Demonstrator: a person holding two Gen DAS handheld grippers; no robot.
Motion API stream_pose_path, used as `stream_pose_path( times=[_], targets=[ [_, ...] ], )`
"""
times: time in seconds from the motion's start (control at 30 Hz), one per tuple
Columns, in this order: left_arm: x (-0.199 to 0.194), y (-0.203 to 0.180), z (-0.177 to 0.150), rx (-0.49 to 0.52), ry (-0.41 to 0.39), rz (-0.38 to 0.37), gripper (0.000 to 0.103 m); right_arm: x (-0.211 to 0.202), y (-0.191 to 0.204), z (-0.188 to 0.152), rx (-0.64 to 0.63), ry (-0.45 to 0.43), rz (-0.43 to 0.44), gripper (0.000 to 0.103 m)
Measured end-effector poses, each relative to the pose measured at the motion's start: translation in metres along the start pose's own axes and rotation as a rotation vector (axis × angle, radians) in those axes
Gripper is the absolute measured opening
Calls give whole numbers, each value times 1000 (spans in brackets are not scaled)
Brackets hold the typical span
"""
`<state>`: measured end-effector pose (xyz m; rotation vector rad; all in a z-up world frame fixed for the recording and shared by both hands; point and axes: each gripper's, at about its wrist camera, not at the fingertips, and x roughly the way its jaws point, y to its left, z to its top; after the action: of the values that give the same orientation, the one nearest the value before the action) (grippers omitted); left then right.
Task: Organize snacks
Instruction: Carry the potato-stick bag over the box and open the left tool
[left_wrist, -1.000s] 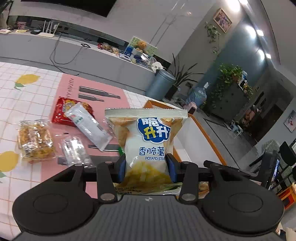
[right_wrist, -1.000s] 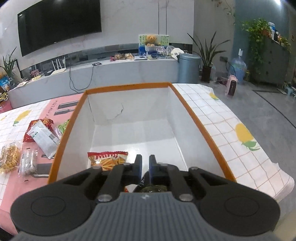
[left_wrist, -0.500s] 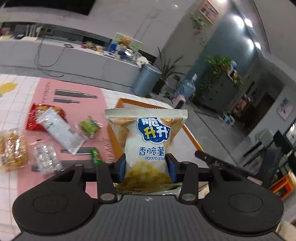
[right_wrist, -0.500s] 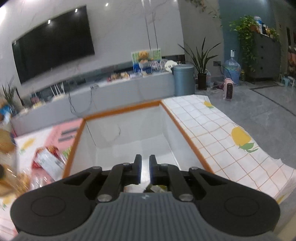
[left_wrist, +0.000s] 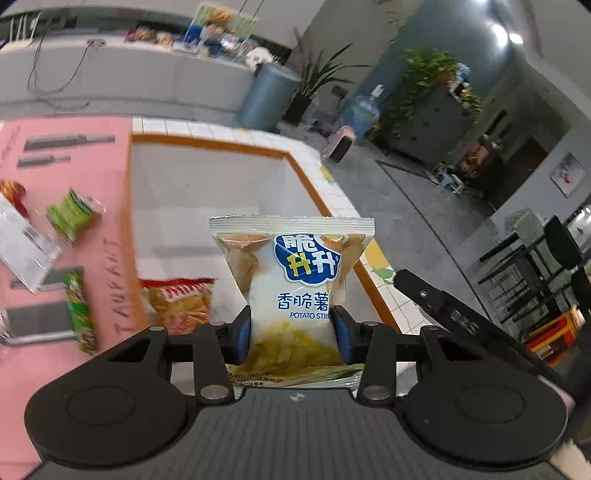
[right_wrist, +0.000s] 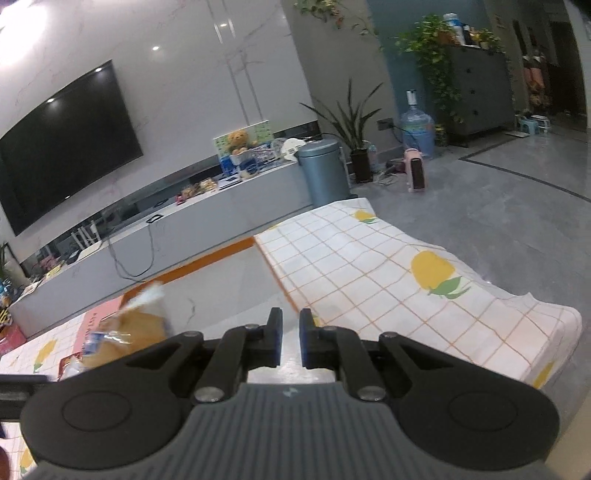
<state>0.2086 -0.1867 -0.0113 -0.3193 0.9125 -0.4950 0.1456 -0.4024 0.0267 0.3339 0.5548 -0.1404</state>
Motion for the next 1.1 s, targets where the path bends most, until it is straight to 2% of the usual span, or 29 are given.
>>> stream_pose_path(
  times=[0.27,0.37,0.47,0.6,0.73,0.97,1.1],
  targets=[
    [55,-3,-7,-31,81,34,50,-3,5,-6,-11,6,-32,9],
    [72,8,-9,-105,128,70,50,-4,6,-3,-43,-14,-61,9],
    [83,16,-9,-156,158,63,50,-3,-2,-2,-12,-5,-79,9],
    [83,11,-4,-142,152,63,50,-4,-4,-1,6,-6,-70,9],
    [76,6,0,-122,125,129,51,-4,-3,-1,-3,-10,-61,9],
    [67,9,3,-138,126,113,56,-6,-7,-1,21,-12,-52,9],
    [71,4,3,-119,179,86,86,-6,-7,-2,24,-9,-51,9]
  ],
)
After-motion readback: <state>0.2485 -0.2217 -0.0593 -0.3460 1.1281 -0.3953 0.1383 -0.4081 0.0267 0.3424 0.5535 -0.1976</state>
